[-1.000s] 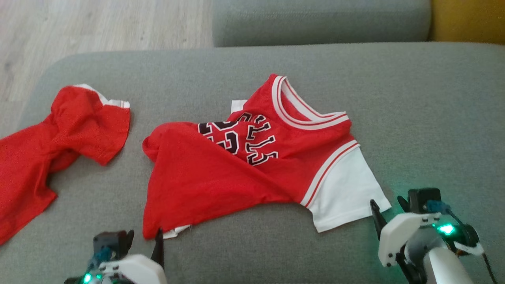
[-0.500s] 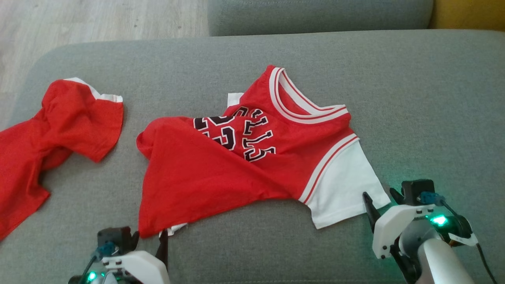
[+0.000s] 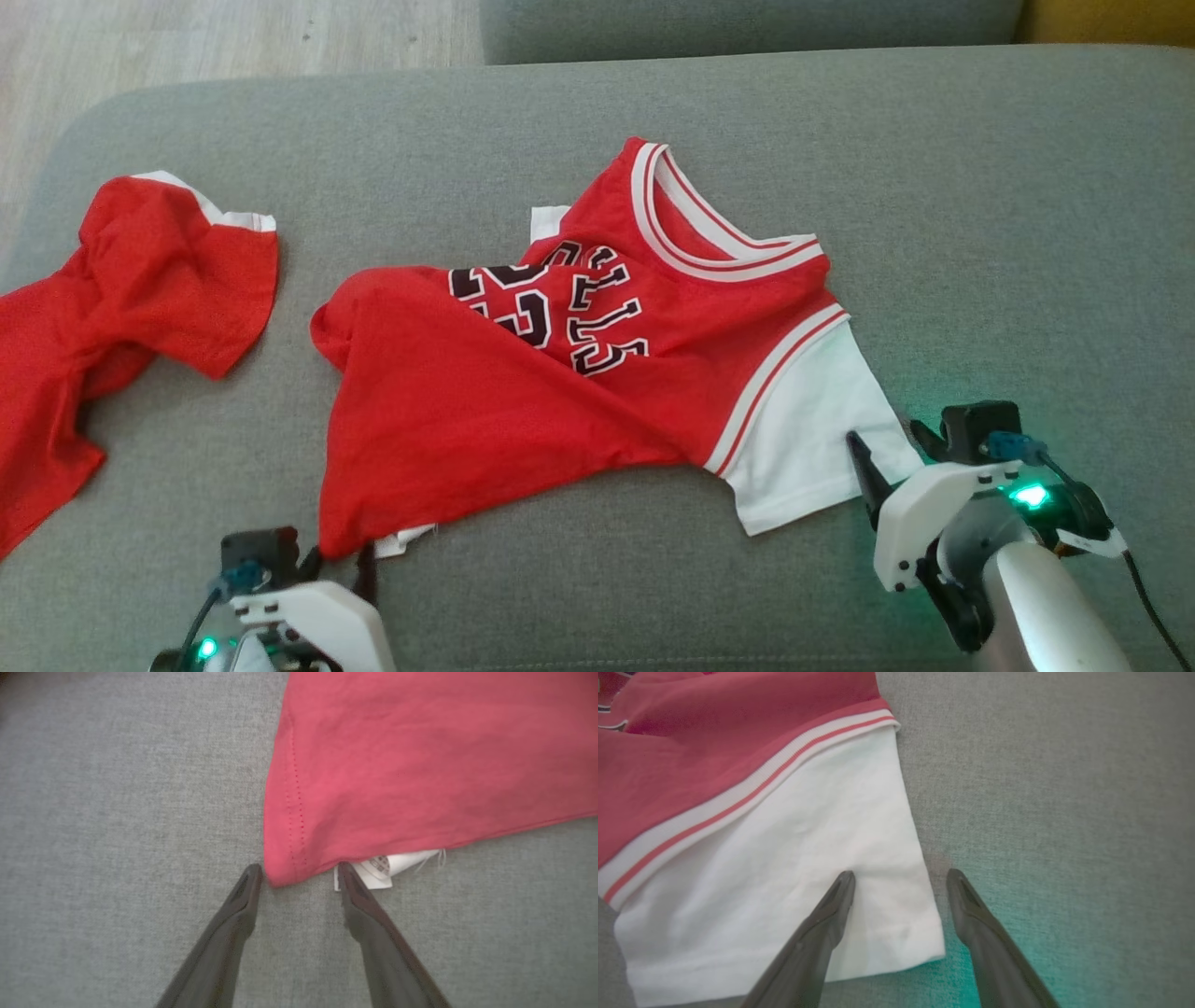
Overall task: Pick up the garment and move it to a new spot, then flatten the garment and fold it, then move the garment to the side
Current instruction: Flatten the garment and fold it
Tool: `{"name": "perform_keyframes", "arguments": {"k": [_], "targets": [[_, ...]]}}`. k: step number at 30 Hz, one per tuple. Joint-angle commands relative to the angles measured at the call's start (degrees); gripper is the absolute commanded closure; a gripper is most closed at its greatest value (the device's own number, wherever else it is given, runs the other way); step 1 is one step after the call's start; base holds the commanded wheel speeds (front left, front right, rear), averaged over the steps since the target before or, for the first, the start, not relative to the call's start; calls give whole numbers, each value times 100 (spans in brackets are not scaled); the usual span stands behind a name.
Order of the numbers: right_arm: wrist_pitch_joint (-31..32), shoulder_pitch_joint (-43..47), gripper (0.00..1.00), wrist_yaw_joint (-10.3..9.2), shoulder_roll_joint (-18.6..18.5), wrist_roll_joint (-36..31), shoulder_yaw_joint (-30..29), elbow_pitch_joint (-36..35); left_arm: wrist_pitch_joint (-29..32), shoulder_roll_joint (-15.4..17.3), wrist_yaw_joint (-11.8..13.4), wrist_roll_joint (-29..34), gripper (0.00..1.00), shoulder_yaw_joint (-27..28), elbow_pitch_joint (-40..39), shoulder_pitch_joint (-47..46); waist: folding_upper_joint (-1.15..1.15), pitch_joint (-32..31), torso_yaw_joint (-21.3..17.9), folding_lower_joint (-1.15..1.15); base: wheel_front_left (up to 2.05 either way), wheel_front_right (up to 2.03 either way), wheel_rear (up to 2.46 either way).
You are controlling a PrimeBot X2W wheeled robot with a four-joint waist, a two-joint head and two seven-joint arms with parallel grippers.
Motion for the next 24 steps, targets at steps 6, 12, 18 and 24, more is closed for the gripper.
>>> {"name": "perform_keyframes", "arguments": {"k": [6,12,18,24], "targets": [[131,-158,97,43,-104,323,404,-86,-105,60,-72,-8,100,108,145,-464,0,-34,21,0,0,0,0],[135,-119,100,43,-90,1230,495,-406,-116,10,-227,-306,100,174,121,-387,0,-244,-46,0,0,0,0],[417,24,100,43,-195,2615,207,-1825,214,58,-447,-1023,100,532,-1222,-99,0,-539,-143,0,0,0,0],[1041,195,100,43,-249,3700,-490,-3698,886,253,-534,-1678,100,837,-3222,-14,0,-786,-232,0,0,0,0]]}}
